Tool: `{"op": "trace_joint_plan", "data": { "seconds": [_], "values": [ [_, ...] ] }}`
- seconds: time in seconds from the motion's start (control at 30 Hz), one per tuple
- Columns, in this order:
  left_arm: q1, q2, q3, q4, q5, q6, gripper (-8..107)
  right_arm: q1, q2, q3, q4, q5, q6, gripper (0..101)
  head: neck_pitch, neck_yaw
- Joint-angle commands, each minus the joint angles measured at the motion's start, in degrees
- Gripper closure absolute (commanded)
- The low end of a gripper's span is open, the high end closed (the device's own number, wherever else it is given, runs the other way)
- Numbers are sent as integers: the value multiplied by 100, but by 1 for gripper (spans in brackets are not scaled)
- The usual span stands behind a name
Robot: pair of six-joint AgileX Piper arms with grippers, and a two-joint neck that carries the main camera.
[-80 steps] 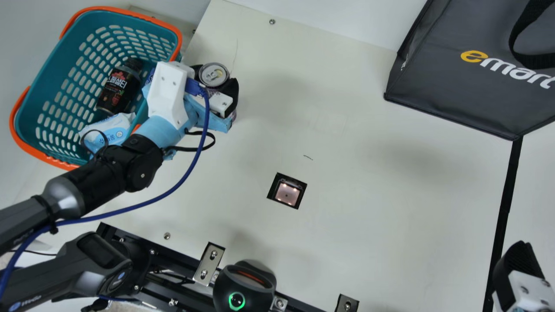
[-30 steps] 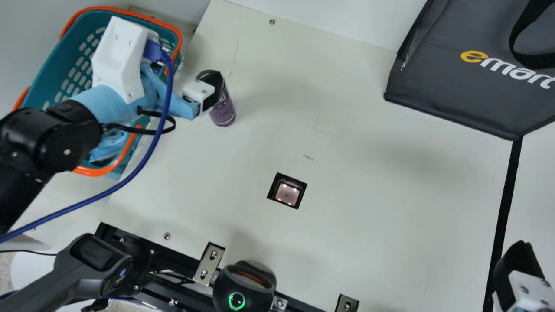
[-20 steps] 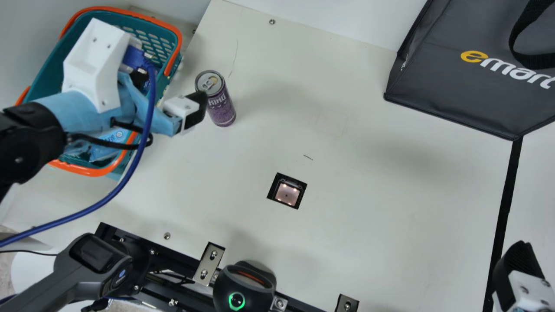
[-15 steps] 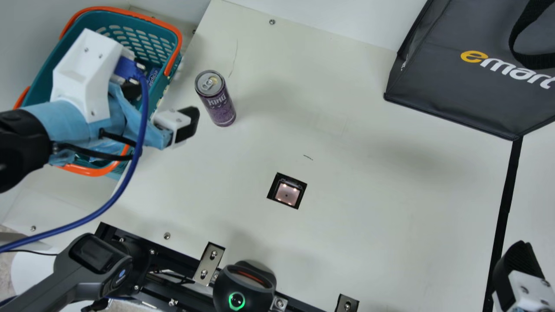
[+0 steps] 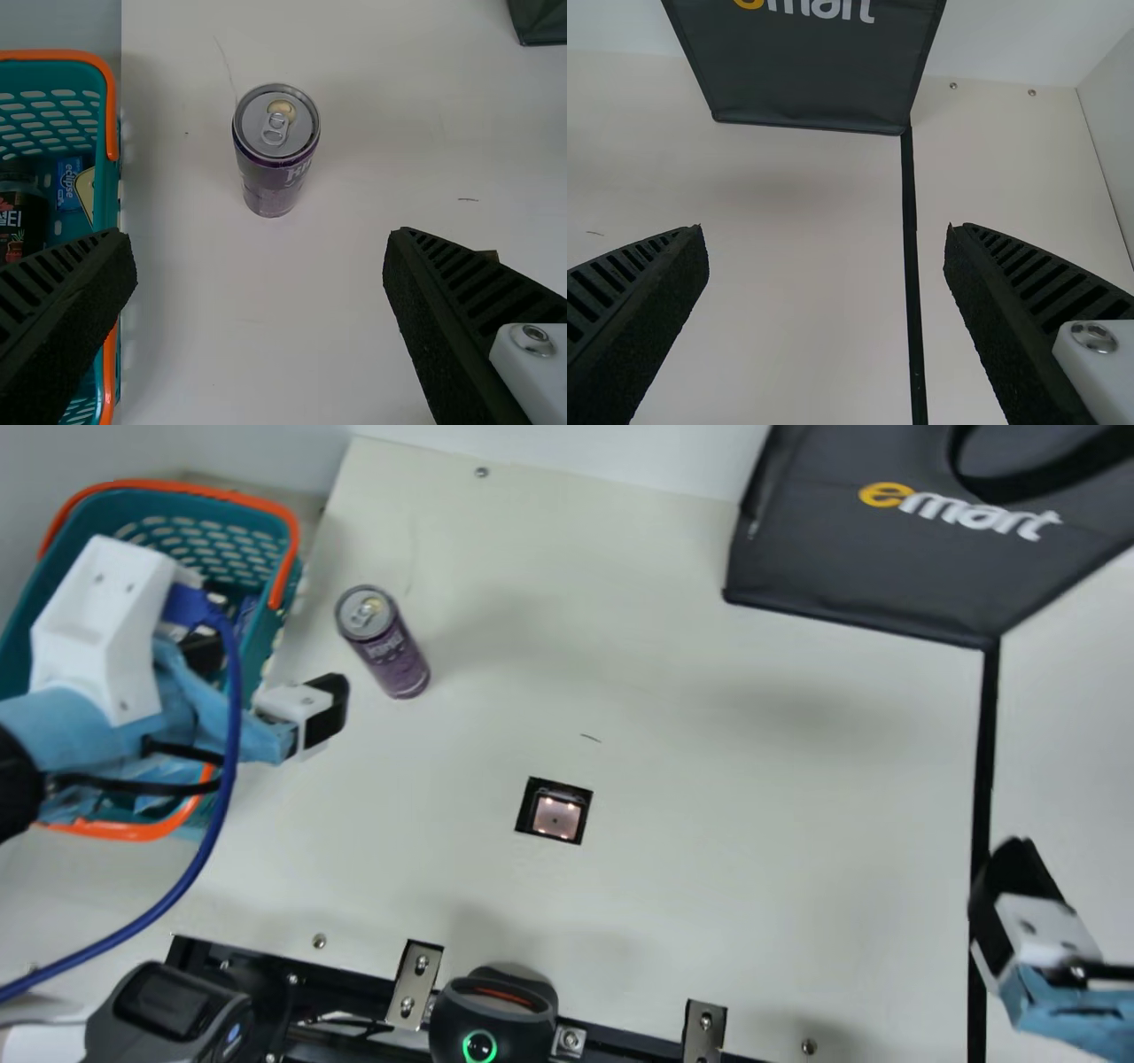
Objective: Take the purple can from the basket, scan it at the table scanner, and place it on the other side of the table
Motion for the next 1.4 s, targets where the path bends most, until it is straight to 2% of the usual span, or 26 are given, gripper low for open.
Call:
{"op": "trace_joint_plan", "data": {
  "seconds": [0.0,0.07,0.33,0.67,1.37],
  "values": [
    [0,0,0,0,0,0,9,0,0,0,0,0,0,6,-166,-536],
    [0,0,0,0,0,0,9,0,0,0,0,0,0,6,-166,-800],
    [-53,199,-112,71,-32,-59,9,0,0,0,0,0,0,6,-166,-800],
    [-292,848,-401,280,-233,-397,9,0,0,0,0,0,0,6,-166,-800],
    [-600,2227,-557,805,-758,-956,9,0,0,0,0,0,0,6,-166,-800]
  ]
}}
